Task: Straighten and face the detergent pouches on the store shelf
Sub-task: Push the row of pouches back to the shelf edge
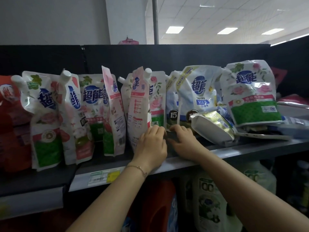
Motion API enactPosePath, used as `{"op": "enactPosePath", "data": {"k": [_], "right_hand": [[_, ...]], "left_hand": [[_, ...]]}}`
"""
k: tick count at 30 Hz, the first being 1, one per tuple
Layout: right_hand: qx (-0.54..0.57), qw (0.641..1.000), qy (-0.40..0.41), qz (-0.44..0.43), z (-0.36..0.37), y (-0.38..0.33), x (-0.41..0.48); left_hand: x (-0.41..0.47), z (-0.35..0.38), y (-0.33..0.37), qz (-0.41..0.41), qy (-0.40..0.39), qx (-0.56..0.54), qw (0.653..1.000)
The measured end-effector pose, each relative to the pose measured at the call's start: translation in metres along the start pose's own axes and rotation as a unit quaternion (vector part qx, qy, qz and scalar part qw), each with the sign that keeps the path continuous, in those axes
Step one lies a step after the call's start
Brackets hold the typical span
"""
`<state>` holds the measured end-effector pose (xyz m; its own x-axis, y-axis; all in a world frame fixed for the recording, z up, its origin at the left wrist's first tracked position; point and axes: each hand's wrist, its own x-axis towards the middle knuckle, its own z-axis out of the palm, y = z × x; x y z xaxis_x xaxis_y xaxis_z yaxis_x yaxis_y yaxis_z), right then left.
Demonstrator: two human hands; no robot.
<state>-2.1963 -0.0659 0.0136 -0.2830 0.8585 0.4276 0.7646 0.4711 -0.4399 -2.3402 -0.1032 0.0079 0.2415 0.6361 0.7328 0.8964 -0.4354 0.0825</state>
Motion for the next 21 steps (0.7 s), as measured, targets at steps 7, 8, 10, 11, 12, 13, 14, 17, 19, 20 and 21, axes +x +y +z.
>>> {"op": "enactPosePath", "data": {"k": [7, 8, 10, 11, 12, 13, 14, 17, 19, 20, 21], "right_hand": [[-0.03, 1.0, 0.004, -0.008, 0.003, -0.0013, -0.0039], [-0.03, 1.0, 0.004, -0.006, 0.0025, -0.0012, -0.0043], [-0.03, 1.0, 0.0, 0.0, 0.0021, -0.002, -0.0046], [-0.03, 1.0, -0.005, 0.004, 0.0018, -0.0026, -0.0045], [-0.031, 0.999, -0.012, 0.009, 0.0014, -0.0035, -0.0044], [-0.033, 0.999, -0.018, 0.015, 0.0014, -0.0042, -0.0044], [-0.036, 0.999, -0.023, 0.019, 0.0012, -0.0049, -0.0043], [-0.042, 0.998, -0.038, 0.035, -0.0002, -0.0069, -0.0048], [-0.045, 0.997, -0.046, 0.042, -0.0008, -0.0079, -0.005], [-0.044, 0.997, -0.049, 0.043, -0.0009, -0.0081, -0.0052], [-0.043, 0.997, -0.052, 0.045, -0.0009, -0.0086, -0.0057]], "left_hand": [[0.0003, 0.0018, -0.0022, -0.016, -0.051, -0.01, 0.999], [0.0003, 0.002, -0.0025, -0.017, -0.06, -0.013, 0.998], [0.0004, 0.002, -0.0026, -0.019, -0.078, -0.015, 0.997], [0.0008, 0.0022, -0.003, -0.02, -0.086, -0.014, 0.996], [0.0011, 0.0025, -0.0034, -0.021, -0.094, -0.014, 0.995], [0.0011, 0.0026, -0.0036, -0.023, -0.101, -0.014, 0.995], [0.0012, 0.0027, -0.0036, -0.024, -0.106, -0.014, 0.994], [0.0012, 0.0021, -0.0027, -0.029, -0.12, -0.016, 0.992], [0.0011, 0.0012, -0.0016, -0.033, -0.127, -0.017, 0.991], [0.0008, 0.0008, -0.0011, -0.036, -0.131, -0.017, 0.991], [0.0003, 0.0004, -0.001, -0.039, -0.135, -0.017, 0.99]]}}
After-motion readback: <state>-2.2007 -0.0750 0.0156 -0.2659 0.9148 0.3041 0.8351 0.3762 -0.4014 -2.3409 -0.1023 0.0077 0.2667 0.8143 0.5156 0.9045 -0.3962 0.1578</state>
